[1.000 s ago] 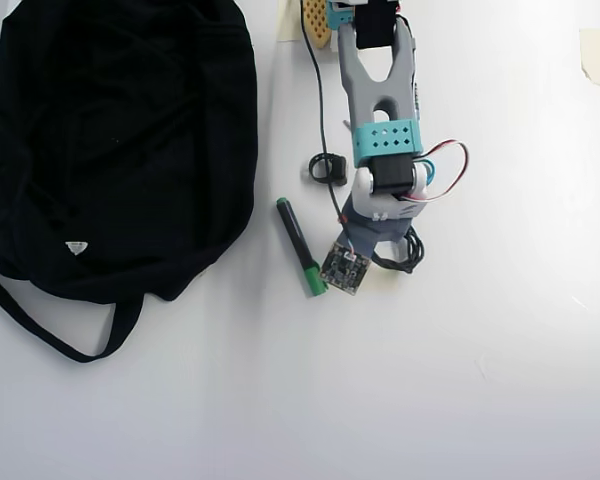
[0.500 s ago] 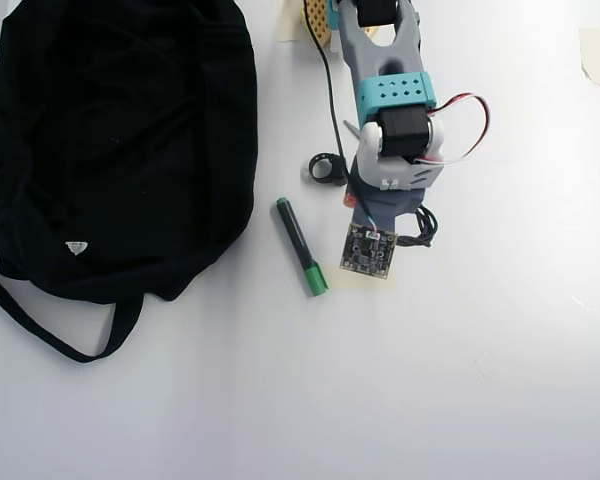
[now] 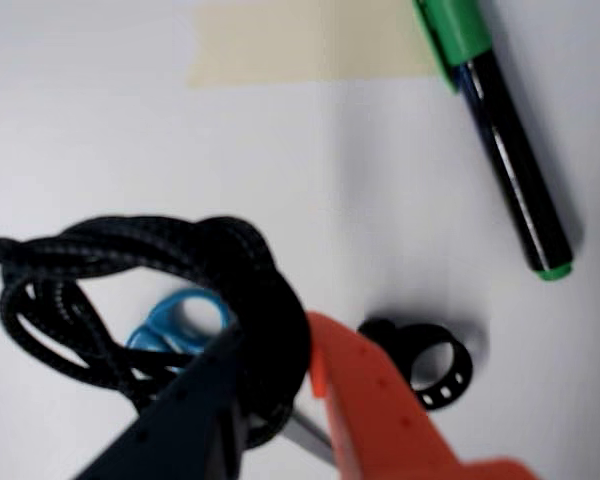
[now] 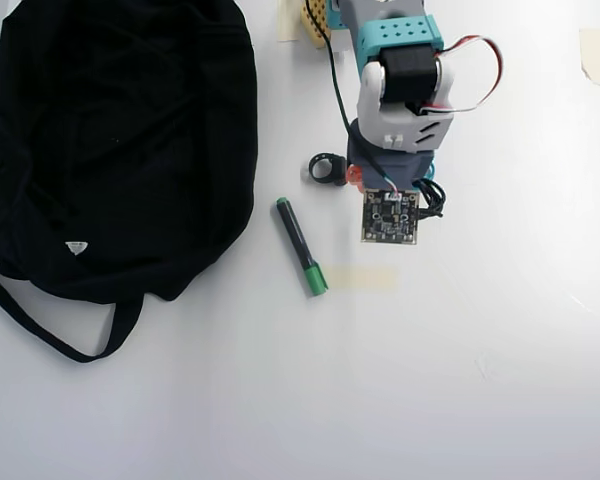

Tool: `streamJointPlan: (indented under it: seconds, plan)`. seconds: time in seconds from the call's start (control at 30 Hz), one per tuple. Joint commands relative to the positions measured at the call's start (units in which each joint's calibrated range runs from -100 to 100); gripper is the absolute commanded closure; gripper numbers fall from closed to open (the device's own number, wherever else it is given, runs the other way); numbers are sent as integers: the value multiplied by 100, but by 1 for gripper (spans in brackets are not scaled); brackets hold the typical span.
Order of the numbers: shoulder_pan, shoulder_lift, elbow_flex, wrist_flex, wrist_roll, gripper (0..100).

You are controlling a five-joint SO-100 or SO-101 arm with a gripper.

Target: Put the cable into the black bag

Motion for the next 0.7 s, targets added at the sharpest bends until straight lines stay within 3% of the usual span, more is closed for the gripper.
streamJointPlan:
  seconds: [0.0,0.67]
  plan:
    - [117,-810,408,68,51,98]
    - [671,-3250,3112,51,46,98]
